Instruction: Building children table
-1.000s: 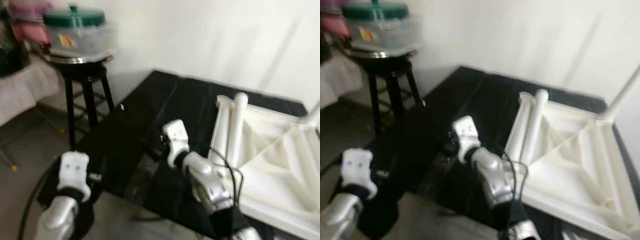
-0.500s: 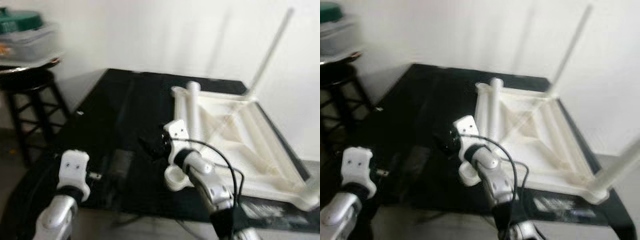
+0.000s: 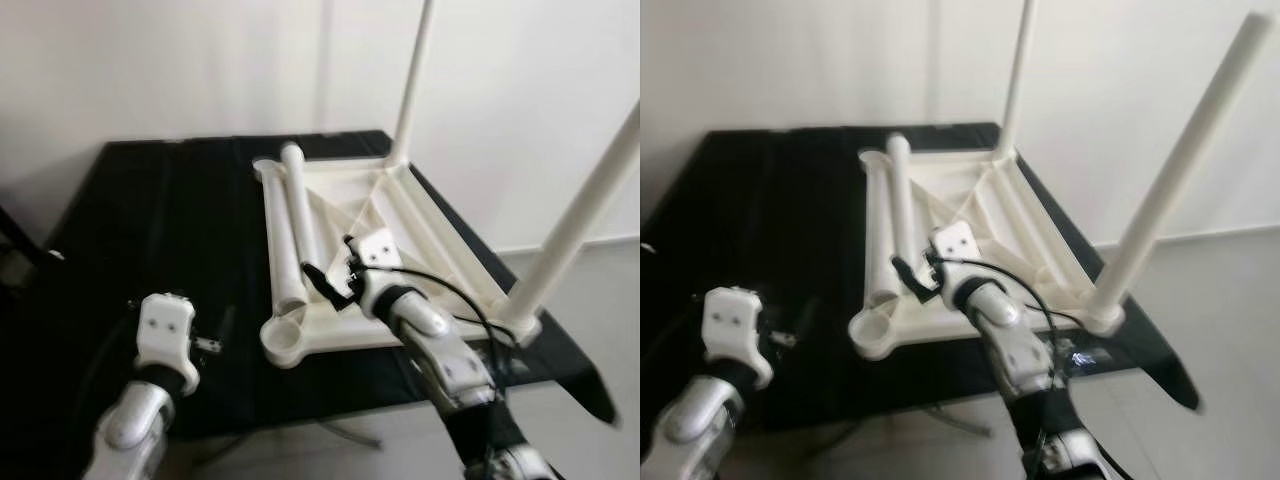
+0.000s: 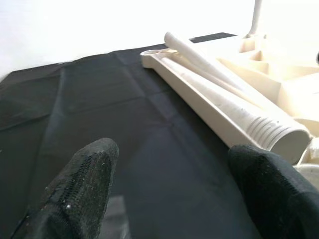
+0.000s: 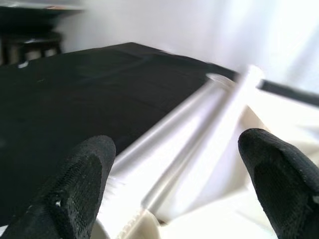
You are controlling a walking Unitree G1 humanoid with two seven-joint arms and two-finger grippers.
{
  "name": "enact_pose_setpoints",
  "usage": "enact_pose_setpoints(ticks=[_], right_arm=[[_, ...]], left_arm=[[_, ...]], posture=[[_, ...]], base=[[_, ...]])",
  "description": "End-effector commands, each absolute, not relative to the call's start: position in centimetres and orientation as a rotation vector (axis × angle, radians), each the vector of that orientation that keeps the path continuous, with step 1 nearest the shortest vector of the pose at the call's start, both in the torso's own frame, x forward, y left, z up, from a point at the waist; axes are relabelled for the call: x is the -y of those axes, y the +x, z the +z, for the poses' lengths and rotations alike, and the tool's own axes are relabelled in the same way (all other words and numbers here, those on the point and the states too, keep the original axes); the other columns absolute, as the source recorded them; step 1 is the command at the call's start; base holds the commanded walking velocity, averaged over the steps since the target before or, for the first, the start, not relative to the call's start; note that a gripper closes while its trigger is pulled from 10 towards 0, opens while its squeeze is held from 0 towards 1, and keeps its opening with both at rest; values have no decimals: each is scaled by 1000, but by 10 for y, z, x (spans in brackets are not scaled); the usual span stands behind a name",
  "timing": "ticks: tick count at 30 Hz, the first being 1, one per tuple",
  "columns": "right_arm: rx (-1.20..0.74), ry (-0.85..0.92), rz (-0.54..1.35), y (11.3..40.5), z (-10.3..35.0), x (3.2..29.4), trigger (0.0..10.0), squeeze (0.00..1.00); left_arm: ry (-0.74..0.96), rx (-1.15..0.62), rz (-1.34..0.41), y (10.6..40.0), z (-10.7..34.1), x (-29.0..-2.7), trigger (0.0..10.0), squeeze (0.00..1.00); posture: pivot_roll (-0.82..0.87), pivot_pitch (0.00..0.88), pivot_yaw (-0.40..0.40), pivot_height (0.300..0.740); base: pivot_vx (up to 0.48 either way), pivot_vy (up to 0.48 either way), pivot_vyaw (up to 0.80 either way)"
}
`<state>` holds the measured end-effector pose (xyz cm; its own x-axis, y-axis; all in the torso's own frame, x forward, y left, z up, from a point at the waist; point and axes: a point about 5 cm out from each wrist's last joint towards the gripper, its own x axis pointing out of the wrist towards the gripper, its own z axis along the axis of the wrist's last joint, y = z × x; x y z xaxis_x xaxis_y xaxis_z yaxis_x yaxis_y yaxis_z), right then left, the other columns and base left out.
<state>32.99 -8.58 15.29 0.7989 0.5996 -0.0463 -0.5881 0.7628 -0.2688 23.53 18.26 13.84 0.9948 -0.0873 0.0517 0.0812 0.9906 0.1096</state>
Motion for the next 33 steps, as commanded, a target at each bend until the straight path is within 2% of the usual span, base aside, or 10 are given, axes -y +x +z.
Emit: enact_pose_setpoints(ticks=[1,6,8,9,11,17,22,26,29,33], right_arm=[[89,-527,728,331,155,83,10000,0],[110,-672,763,335,159,87,10000,0],[109,-899,884,335,161,88,10000,0],[109,-899,884,335,161,88,10000,0],[45,-1054,984,336,161,94,10000,0],[-99,-1249,1077,348,177,116,10000,0],[-114,-1355,1141,351,189,119,10000,0],[-46,-1374,1127,356,200,108,10000,0],[29,-1332,1185,357,205,85,10000,0],[23,-1333,1232,356,203,79,10000,0]], left_arm=[[116,36,-82,234,135,-185,10000,0],[117,35,-87,234,135,-185,10000,0],[115,35,-98,234,135,-184,10000,0],[115,35,-98,234,135,-184,10000,0],[118,34,-109,234,136,-182,10000,0],[112,33,-119,233,136,-180,10000,0],[107,33,-121,232,135,-178,10000,0],[107,33,-123,231,135,-178,10000,0],[109,31,-129,229,136,-177,10000,0],[110,29,-133,228,136,-177,10000,0]], posture=[[-113,3,-39,740],[-115,4,-38,740],[-110,7,-39,740],[-110,7,-39,740],[-103,8,-41,740],[-109,11,-42,740],[-105,16,-45,740],[-106,19,-44,740],[-103,24,-42,740],[-97,31,-44,740]], base=[[0,0,0],[0,0,0],[0,0,0],[0,0,0],[0,0,0],[0,0,0],[0,0,0],[0,0,0],[0,0,0],[0,0,0]])
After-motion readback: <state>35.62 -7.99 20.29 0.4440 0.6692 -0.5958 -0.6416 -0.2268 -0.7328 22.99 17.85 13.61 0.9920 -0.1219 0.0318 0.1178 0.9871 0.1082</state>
